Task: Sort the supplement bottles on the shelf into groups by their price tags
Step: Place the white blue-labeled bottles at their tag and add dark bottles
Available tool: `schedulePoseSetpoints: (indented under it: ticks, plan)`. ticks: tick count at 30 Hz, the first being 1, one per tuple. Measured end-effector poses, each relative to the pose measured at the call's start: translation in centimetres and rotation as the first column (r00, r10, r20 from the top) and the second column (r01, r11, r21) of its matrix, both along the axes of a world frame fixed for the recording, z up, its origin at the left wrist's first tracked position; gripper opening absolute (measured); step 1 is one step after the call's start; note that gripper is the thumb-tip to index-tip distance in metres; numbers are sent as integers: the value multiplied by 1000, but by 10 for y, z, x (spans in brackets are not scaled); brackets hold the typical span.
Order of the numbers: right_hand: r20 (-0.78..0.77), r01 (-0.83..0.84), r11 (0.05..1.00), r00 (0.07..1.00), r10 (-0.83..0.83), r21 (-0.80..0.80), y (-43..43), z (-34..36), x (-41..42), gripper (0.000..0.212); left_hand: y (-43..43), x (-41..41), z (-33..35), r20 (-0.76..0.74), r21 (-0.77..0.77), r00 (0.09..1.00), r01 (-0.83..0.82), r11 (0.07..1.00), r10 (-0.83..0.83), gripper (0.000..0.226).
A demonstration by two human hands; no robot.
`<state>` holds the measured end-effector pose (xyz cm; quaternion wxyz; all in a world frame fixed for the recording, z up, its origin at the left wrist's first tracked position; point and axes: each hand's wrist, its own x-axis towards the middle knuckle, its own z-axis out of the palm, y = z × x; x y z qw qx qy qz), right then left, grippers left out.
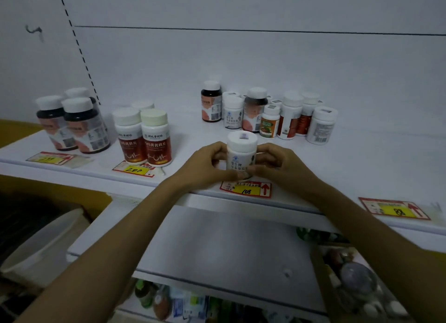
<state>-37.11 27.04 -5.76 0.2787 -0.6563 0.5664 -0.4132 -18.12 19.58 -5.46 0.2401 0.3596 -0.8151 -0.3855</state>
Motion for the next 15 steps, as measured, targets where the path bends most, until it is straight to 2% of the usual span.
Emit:
schedulePoseSetpoints:
  ticks: [6,15]
  plan:
    - [-150,55,998,987,-54,6,4,2,5,35,-7,2,-2,45,-49,998,46,998,-43,60]
    - [-29,146,989,989,-146,20,11,4,18,24,-7,5,-2,20,-42,997,81,996,-80,60]
